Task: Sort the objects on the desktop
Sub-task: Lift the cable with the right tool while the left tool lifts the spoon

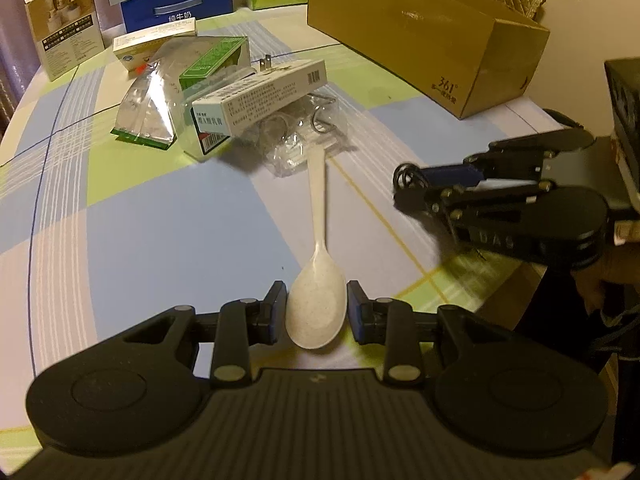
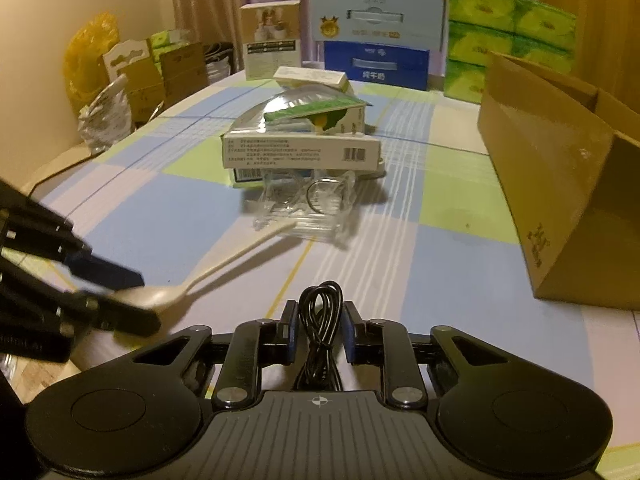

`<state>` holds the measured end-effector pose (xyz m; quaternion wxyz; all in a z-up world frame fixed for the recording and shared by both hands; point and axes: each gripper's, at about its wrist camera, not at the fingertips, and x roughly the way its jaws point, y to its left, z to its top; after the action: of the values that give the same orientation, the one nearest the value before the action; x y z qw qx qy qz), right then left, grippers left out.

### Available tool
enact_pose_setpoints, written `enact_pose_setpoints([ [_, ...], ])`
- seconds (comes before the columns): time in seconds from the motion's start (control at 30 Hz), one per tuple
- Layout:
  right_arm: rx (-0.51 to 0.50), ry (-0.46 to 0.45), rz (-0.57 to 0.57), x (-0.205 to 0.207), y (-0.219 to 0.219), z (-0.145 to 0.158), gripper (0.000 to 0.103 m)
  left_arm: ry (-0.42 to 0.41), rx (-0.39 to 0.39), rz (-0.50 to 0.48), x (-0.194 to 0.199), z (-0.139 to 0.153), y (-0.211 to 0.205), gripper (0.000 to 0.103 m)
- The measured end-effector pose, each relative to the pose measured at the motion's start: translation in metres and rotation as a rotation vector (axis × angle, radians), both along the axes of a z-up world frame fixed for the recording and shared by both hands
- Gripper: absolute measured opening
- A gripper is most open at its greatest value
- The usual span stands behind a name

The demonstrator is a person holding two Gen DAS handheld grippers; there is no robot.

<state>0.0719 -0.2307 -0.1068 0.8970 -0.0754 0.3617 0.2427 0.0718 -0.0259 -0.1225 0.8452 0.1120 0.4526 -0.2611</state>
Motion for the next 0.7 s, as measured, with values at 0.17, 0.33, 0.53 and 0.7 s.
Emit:
enact_pose_setpoints([
  [0.17,0.022,-0.009,-0.039,-0.003,-0.01,0.01,0.002,-0.011,-0.001,-0.003,-0.011,0.005,-0.008,0.027],
  [0.33,0.048,-0.01,-0.067,-0.004,-0.018,0.016,0.002,-0.024,-0.003,-0.013,-0.016,0.01,-0.02,0.027],
  [0.53,0.075,-0.047,-0.095,-0.004,-0.028,0.033,0.002,-0.066,-0.012,-0.013,-0.018,0.024,-0.032,0.027],
  [0.7,0.099,-0.07,-0.133,-0.001,-0.04,0.051,0.002,-0.104,-0.016,0.0,-0.015,0.039,-0.041,0.027],
])
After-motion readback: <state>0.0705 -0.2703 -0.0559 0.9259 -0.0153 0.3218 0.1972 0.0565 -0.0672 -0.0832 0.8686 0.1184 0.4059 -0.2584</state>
